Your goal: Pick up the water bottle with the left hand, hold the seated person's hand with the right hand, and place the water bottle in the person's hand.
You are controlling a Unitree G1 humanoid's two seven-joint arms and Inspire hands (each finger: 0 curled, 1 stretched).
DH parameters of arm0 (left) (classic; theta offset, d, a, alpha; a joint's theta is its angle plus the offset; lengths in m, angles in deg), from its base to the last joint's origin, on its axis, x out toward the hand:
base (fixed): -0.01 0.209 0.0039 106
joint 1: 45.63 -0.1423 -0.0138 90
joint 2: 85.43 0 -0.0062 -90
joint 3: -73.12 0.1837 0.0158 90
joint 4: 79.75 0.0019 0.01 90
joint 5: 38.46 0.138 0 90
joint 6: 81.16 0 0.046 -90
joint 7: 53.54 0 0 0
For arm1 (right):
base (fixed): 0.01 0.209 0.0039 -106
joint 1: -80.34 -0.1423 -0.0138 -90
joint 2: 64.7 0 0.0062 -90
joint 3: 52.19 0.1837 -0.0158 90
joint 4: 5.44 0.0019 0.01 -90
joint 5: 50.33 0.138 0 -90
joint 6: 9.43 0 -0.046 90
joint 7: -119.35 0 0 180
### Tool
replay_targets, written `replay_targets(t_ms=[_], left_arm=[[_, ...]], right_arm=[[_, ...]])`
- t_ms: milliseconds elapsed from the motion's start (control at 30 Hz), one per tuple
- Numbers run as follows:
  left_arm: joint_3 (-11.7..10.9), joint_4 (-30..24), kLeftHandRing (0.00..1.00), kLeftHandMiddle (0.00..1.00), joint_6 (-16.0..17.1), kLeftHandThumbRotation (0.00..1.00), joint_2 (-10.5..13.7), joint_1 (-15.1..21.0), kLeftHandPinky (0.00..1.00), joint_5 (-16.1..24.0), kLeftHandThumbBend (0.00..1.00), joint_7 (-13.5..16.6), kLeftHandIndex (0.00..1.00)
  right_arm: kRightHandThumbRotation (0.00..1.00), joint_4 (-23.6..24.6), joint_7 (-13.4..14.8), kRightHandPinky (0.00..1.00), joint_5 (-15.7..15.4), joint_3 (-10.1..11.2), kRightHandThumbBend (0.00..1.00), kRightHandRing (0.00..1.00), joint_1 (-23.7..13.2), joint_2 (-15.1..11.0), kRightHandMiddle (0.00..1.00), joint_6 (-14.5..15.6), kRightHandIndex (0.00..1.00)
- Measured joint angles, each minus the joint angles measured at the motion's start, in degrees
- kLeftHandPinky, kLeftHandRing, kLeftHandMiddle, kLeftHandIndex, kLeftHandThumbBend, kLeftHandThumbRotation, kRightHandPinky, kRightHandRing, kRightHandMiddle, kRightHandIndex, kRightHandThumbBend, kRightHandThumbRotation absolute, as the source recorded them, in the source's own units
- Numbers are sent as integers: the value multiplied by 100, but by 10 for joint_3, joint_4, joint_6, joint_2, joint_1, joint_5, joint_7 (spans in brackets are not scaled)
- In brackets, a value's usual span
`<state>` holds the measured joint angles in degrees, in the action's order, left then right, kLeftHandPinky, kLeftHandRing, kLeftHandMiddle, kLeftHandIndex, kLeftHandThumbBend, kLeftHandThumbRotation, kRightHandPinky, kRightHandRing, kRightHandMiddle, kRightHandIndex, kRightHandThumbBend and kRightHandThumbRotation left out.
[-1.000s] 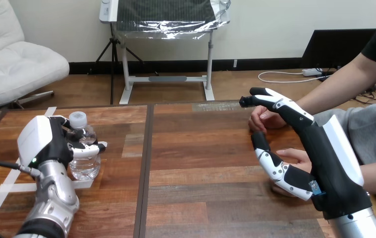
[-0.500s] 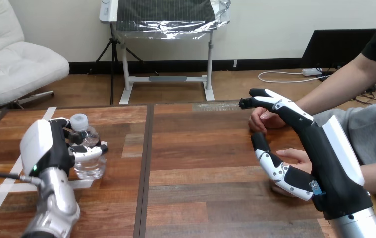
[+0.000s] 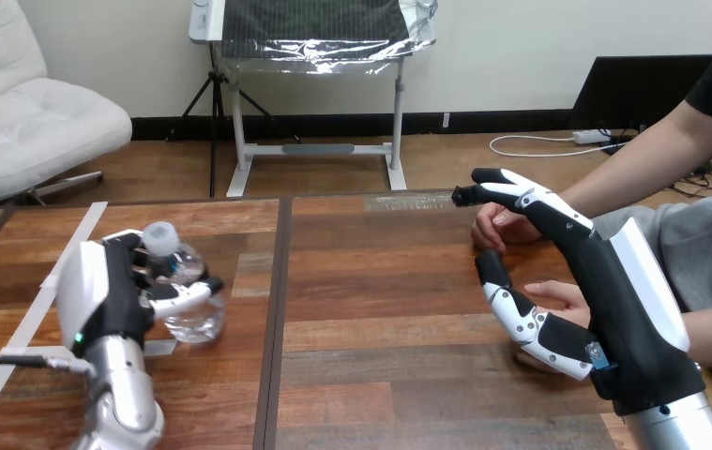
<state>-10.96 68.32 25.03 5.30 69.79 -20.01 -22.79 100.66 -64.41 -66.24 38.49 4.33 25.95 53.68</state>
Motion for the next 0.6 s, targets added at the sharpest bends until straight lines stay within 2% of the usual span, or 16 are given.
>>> replay_targets(t_ms=[600], left_arm=[[0, -121, 39, 44, 0, 0, -14, -75, 37, 1, 66, -26, 48]], right_arm=[[0, -2, 0, 85, -1, 0, 20, 87, 0, -1, 86, 0, 75]])
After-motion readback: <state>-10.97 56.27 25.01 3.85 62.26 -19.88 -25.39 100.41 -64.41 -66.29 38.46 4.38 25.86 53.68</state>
